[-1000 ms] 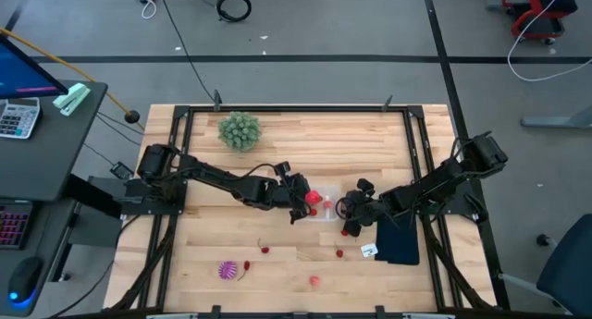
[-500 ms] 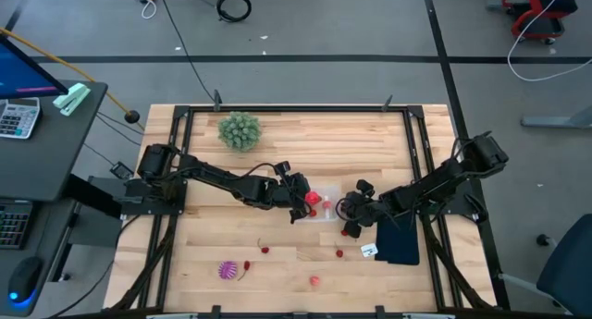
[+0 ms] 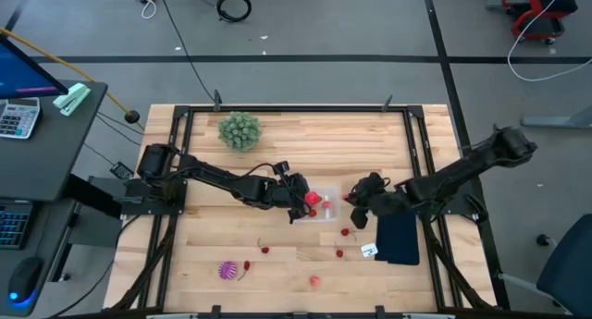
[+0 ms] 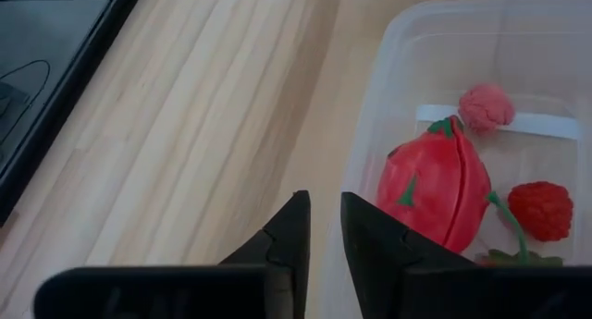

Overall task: Pick and placing Produce into tupperware
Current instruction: Put the pink peach into the transparent bin, then put the red cherry into the transparent bin

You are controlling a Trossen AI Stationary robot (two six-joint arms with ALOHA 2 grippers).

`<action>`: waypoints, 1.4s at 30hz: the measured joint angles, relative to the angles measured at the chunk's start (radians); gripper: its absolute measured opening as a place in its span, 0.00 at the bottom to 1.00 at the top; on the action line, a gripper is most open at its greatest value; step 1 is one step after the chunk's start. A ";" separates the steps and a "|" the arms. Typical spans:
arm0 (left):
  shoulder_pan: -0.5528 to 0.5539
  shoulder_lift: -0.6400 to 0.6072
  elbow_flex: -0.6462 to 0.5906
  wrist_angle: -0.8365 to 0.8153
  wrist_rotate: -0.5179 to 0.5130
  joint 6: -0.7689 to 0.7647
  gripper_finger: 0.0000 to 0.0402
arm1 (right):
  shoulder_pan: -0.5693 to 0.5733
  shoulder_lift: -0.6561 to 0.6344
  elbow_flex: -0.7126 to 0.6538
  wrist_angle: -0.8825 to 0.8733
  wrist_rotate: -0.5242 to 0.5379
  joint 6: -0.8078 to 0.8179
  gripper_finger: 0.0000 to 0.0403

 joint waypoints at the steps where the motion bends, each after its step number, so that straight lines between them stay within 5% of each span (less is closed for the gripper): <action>1: 0.000 -0.005 0.000 0.000 -0.001 0.000 0.17 | 0.002 -0.020 0.000 0.029 -0.001 0.000 0.11; 11: -0.002 -0.178 0.000 -0.158 0.000 0.017 0.14 | 0.002 0.093 0.003 0.366 -0.122 -0.117 0.18; 19: -0.002 -0.430 0.000 -0.347 -0.001 0.007 0.16 | -0.042 0.326 0.155 0.351 -0.147 -0.251 0.30; 27: -0.008 -0.556 0.000 -0.440 -0.001 -0.045 0.14 | -0.068 0.415 0.391 -0.054 -0.142 -0.261 0.43; 32: -0.027 -0.586 0.001 -0.588 0.001 -0.149 0.13 | -0.066 0.385 0.506 -0.309 -0.207 -0.122 0.44; 42: -0.178 -0.605 0.001 -0.858 0.116 -0.472 0.13 | 0.090 0.348 0.527 -0.398 -0.352 0.069 0.40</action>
